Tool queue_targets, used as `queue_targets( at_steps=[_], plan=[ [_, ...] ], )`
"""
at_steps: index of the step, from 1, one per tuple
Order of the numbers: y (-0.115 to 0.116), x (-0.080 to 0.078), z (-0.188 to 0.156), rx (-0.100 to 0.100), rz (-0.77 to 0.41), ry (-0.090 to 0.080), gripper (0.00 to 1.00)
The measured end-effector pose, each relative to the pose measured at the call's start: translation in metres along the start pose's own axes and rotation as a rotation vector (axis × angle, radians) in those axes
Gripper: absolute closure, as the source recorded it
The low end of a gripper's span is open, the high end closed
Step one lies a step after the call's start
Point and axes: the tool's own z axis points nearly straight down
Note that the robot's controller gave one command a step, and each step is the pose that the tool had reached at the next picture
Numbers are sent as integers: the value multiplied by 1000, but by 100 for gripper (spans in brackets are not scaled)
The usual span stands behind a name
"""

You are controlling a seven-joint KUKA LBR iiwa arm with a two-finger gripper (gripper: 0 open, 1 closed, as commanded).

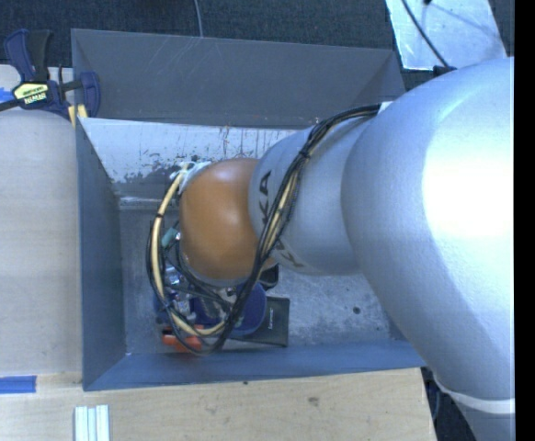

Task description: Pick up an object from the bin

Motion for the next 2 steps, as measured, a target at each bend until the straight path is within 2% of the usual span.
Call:
queue_targets(
  at_steps=[1,2],
  plan=[
    [4,-7,-121,3,-42,3,100],
    [5,-34,-234,3,-26,2,100]
  ],
)
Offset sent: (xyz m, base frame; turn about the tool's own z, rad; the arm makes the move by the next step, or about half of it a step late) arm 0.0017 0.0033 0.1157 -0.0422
